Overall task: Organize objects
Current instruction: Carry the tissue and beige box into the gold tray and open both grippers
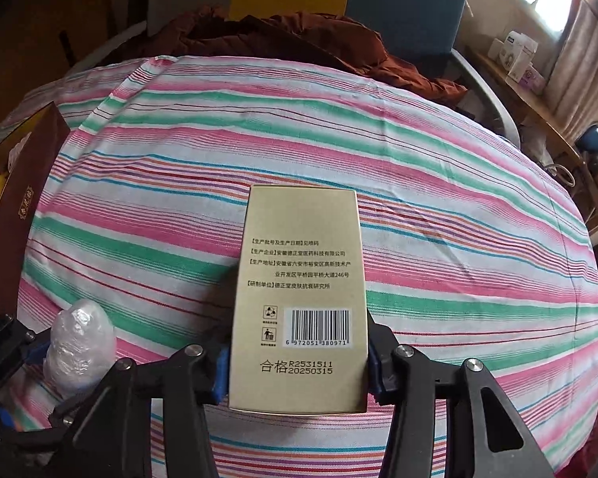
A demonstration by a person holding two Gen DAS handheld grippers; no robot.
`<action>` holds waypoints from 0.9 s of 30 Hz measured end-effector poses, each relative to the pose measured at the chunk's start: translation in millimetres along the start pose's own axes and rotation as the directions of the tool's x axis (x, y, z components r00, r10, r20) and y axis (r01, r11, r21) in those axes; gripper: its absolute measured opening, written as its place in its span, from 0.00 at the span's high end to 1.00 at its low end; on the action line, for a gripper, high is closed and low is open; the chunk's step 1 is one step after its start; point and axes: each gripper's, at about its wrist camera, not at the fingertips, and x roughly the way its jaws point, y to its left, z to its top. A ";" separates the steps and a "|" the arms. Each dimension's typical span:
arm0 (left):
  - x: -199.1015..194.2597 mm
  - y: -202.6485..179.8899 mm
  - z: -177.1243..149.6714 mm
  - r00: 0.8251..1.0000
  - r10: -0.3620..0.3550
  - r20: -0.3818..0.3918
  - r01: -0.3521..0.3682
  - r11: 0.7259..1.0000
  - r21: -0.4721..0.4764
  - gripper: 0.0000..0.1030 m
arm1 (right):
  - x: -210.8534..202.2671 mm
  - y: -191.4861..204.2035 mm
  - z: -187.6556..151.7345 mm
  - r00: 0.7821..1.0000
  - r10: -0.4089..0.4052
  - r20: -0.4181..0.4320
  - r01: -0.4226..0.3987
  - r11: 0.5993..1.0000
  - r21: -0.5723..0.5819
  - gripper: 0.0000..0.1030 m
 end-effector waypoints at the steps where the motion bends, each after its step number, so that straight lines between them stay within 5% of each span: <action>1: -0.1 0.0 0.0 1.000 0.004 0.000 -0.004 1.000 0.000 0.65 | -1.6 -0.1 0.1 1.000 0.002 0.007 -0.002 1.000 0.002 0.51; 10: -10.1 -0.2 1.9 0.999 0.029 -0.014 -0.030 1.000 -0.005 0.67 | -6.4 -0.7 2.7 0.999 0.026 0.043 -0.026 1.000 0.003 0.51; 27: -107.6 22.6 3.8 0.983 0.119 0.139 -0.116 0.993 -0.028 0.67 | -11.8 -2.8 2.5 0.997 0.050 0.060 -0.051 0.998 0.029 0.51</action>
